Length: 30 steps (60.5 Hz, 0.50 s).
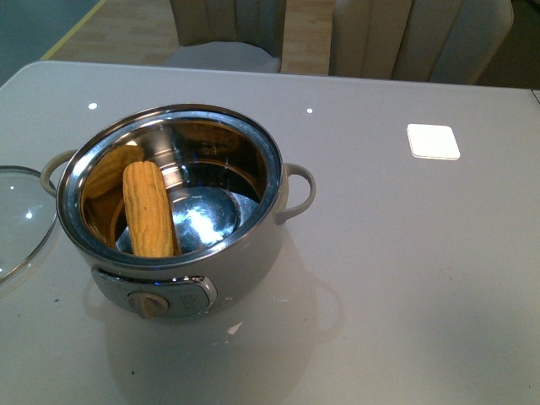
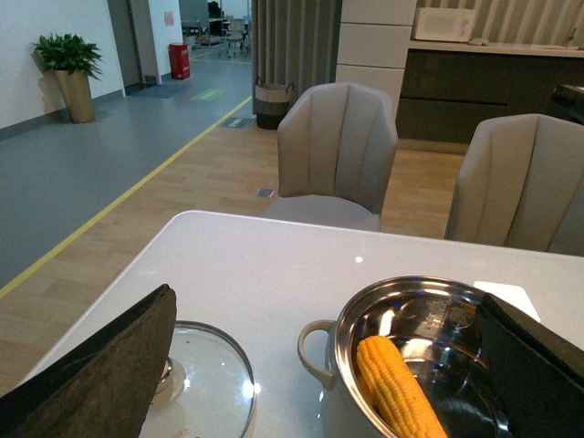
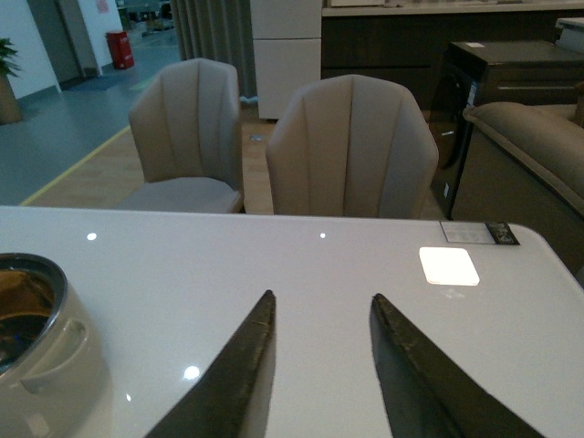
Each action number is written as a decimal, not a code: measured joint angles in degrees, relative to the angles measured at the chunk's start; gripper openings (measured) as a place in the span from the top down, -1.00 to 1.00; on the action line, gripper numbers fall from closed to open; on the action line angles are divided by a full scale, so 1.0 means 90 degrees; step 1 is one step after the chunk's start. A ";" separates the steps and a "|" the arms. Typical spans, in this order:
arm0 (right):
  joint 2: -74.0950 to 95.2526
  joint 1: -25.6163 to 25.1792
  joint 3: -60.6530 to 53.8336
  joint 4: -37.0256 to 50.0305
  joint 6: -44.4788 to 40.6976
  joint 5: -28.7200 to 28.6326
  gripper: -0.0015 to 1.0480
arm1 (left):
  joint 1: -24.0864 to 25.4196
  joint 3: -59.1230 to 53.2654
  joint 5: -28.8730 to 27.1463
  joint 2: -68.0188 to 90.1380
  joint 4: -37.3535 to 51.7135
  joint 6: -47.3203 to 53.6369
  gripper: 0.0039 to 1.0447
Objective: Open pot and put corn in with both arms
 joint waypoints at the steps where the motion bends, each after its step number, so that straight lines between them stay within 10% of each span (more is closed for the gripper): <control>1: 0.0000 0.0000 0.0000 0.0000 0.0000 0.0000 -0.10 | 0.0000 0.0000 0.0000 0.0000 0.0000 0.0000 -0.87; 15: 0.0000 0.0000 0.0000 -0.0002 0.0000 0.0000 -0.84 | 0.0000 0.0000 0.0000 0.0000 0.0000 0.0000 -0.87; 30: -0.0002 0.0000 0.0000 0.0000 0.0000 0.0000 -0.83 | 0.0000 -0.0002 0.0000 0.0000 0.0000 0.0000 -0.87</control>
